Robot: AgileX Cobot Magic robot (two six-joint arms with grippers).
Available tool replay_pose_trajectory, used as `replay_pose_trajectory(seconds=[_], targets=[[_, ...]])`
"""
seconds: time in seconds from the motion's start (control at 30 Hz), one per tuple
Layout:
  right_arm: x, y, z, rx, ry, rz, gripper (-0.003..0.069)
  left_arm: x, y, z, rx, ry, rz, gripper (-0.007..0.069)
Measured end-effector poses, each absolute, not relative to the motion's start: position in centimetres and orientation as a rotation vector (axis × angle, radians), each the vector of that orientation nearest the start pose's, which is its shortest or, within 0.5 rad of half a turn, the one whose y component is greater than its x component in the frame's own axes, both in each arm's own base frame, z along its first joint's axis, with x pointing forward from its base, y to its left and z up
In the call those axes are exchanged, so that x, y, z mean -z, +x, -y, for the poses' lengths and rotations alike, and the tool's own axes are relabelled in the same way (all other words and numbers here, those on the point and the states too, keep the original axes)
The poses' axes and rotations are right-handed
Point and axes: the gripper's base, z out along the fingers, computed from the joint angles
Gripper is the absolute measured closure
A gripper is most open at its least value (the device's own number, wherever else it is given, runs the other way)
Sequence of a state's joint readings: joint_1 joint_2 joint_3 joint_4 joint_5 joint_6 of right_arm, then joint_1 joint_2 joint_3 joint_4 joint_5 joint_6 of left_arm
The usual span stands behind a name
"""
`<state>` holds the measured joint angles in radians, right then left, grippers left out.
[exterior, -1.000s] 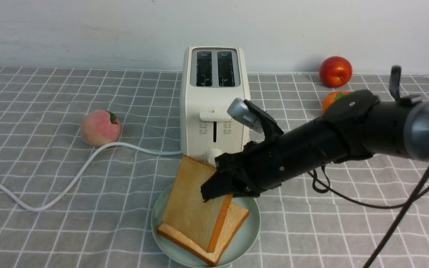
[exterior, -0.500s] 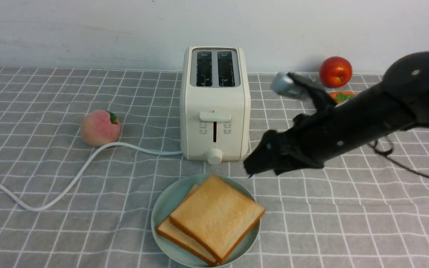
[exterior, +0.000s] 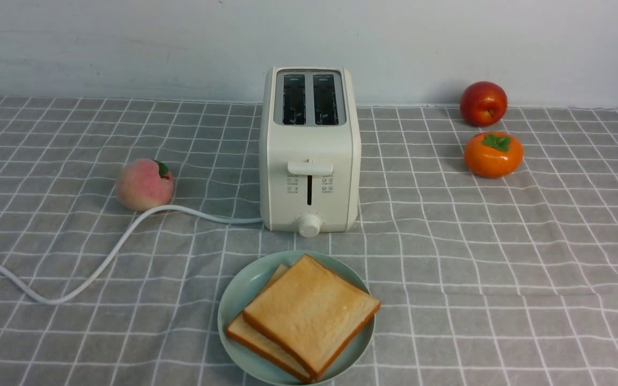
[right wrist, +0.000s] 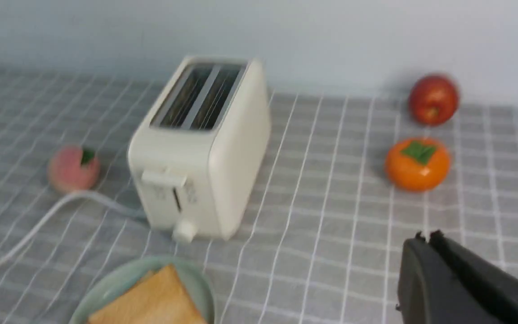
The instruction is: Take toasted bread from bread machine on grey coffee table place on plate.
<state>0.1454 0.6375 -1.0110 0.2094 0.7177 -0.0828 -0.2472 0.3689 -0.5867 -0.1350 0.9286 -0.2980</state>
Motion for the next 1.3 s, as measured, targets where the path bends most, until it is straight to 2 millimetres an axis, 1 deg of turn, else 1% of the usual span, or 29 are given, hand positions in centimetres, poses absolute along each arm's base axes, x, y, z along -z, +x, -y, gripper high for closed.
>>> replay_pose_trajectory(seconds=[0.03, 0.07, 0.1, 0.2, 0.23, 0.27, 0.3, 0.37, 0.43, 0.5, 0.57, 1.07, 1.13, 1.2, 1.3], targets=[[-42.5, 8.1, -2.3, -0.272, -0.141, -1.758, 0.0671, -30.5, 5.3, 2.3, 0.469, -0.085, -2.216, 0.0638], [-41.3, 6.2, -1.8, -0.277, -0.101, -1.678, 0.0668, -30.6, 5.4, 2.4, 0.472, -0.086, -2.205, 0.0638], [-40.5, 4.7, -1.4, -0.281, -0.075, -1.606, 0.0667, -30.6, 5.4, 2.4, 0.473, -0.086, -2.199, 0.0638], [-36.8, 3.0, -0.9, -0.273, -0.035, -1.52, 0.0667, -30.8, 5.5, 2.4, 0.479, -0.088, -2.178, 0.0638], [-35.3, 3.1, -0.8, -0.26, -0.028, -1.508, 0.0667, -30.9, 5.5, 2.4, 0.485, -0.089, -2.167, 0.0638], [-34.8, 3.1, -0.7, -0.256, -0.027, -1.503, 0.0666, -30.9, 5.5, 2.4, 0.486, -0.089, -2.165, 0.0638], [-33.3, 3.1, -0.7, -0.265, -0.01, -1.488, 0.0664, -31.0, 5.6, 2.4, 0.493, -0.091, -2.15, 0.0638], [-32.3, 2.8, -0.6, -0.29, 0.013, -1.447, 0.0662, -31.1, 5.6, 2.5, 0.496, -0.092, -2.144, 0.0638], [-31.9, 2.7, -0.6, -0.301, 0.023, -1.421, 0.0659, -31.1, 5.6, 2.5, 0.496, -0.092, -2.144, 0.0638], [-31.7, 1.8, -0.4, -0.309, 0.028, -1.352, 0.0655, -31.1, 5.6, 2.5, 0.496, -0.092, -2.144, 0.0638], [-31.7, 1.7, -0.4, -0.31, 0.029, -1.339, 0.0654, -31.1, 5.6, 2.5, 0.495, -0.092, -2.145, 0.0638], [-31.5, 1.7, -0.4, -0.311, 0.031, -1.324, 0.0639, -30.9, 5.7, 2.5, 0.495, -0.075, -2.149, 0.0636], [-31.5, 1.7, -0.4, -0.31, 0.031, -1.324, 0.0636, -30.4, 5.5, 2.3, 0.461, -0.055, -2.109, 0.0634], [-31.5, 1.7, -0.4, -0.31, 0.031, -1.324, 0.0635, -29.9, 5.4, 2.0, 0.455, -0.073, -2.024, 0.0631], [-31.5, 1.7, -0.4, -0.31, 0.031, -1.324, 0.0631, -28.0, 5.3, 1.5, 0.436, -0.126, -1.874, 0.063]])
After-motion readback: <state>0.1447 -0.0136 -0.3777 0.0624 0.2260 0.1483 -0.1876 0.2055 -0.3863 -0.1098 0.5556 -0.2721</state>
